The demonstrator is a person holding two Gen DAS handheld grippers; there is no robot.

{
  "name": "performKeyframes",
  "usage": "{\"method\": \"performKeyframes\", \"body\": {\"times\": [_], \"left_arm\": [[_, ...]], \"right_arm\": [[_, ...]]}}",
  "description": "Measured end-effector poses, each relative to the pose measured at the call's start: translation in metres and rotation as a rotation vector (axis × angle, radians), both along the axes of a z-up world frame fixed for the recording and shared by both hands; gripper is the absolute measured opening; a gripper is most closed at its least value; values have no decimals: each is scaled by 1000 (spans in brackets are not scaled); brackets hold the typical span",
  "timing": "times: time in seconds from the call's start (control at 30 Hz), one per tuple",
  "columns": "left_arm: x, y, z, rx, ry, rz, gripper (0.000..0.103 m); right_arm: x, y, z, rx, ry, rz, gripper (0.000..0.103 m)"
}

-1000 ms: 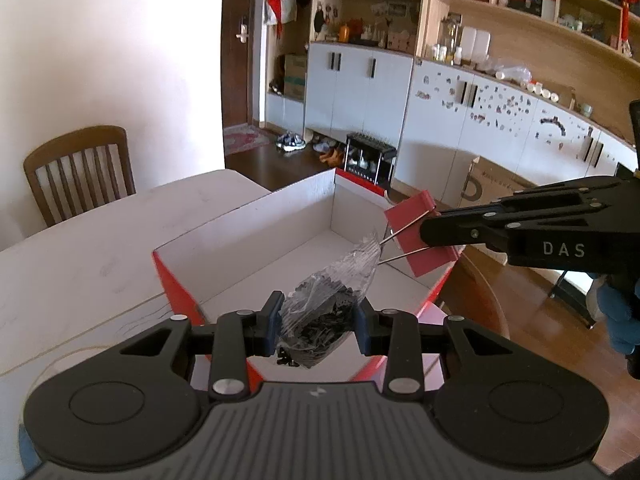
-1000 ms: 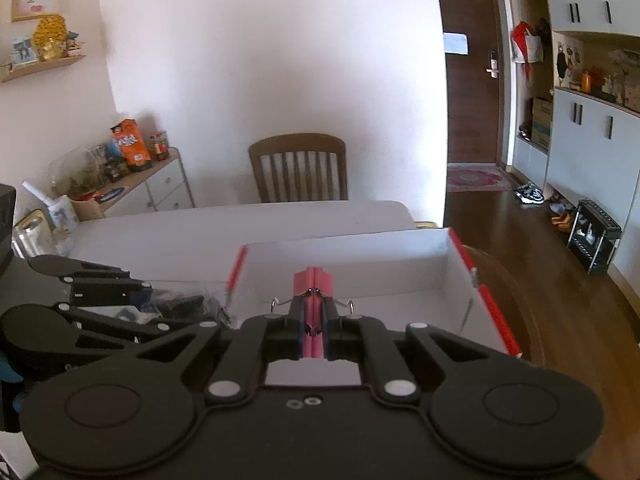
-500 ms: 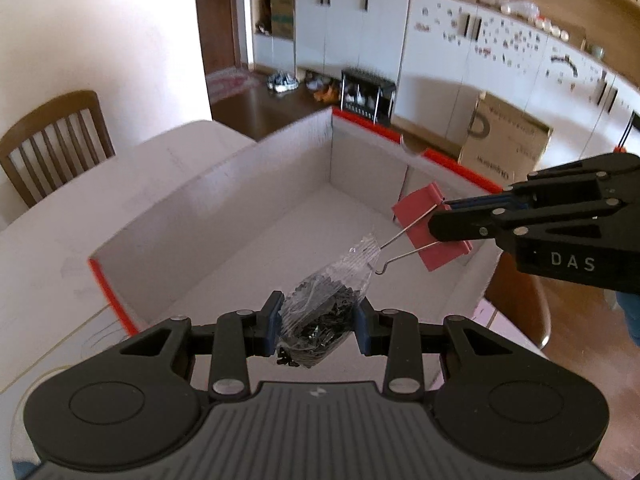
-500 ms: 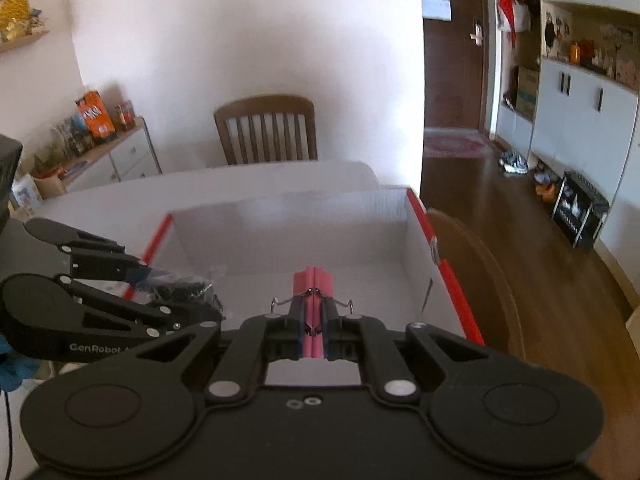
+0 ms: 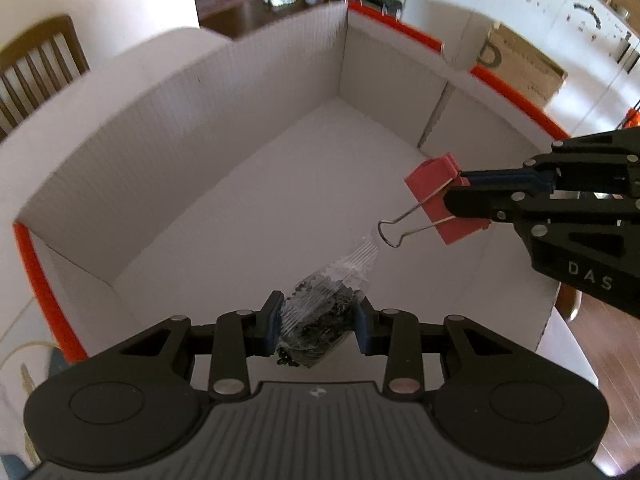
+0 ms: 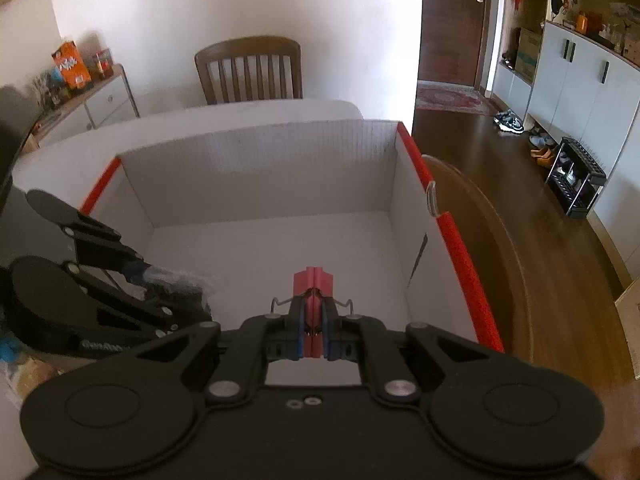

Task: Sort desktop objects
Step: 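Carry the seaweed bag and pink clip together over the red box, then open the left tool dropping the bag while the right tool releases the clip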

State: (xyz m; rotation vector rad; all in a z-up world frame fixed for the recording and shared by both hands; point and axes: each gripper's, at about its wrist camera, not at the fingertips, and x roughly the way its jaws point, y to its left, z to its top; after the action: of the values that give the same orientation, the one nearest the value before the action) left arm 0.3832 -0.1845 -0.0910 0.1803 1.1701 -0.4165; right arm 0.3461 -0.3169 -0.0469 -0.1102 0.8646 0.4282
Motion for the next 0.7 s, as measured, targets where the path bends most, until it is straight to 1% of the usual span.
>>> {"method": "performKeyframes", "body": {"times": [0.07, 0.2, 0.33, 0.43, 0.5, 0.6, 0.63, 0.67, 0.7], "left_arm": [[6, 1, -5, 4, 55, 6, 35], [9, 1, -12, 18, 119, 12, 35], [10, -2, -15, 29, 147, 13, 35], [11, 1, -15, 25, 144, 20, 35], [10, 2, -13, 21, 138, 29, 37], [9, -3, -9, 11, 123, 36, 53], [8, -2, -7, 2, 112, 35, 61], [7, -1, -5, -6, 100, 36, 66], [6, 0, -3, -10, 87, 41, 67]], "right_arm": [[2, 2, -4, -14, 19, 6, 7], [7, 6, -9, -32, 44, 16, 7], [10, 8, -13, -41, 64, 22, 7], [12, 6, -14, -25, 71, 24, 8], [12, 6, -15, -30, 73, 29, 11], [12, 9, -15, -42, 77, 46, 17], [12, 9, -15, -46, 75, 47, 18], [12, 9, -14, -47, 75, 49, 20], [12, 9, -14, -43, 78, 51, 20]]}}
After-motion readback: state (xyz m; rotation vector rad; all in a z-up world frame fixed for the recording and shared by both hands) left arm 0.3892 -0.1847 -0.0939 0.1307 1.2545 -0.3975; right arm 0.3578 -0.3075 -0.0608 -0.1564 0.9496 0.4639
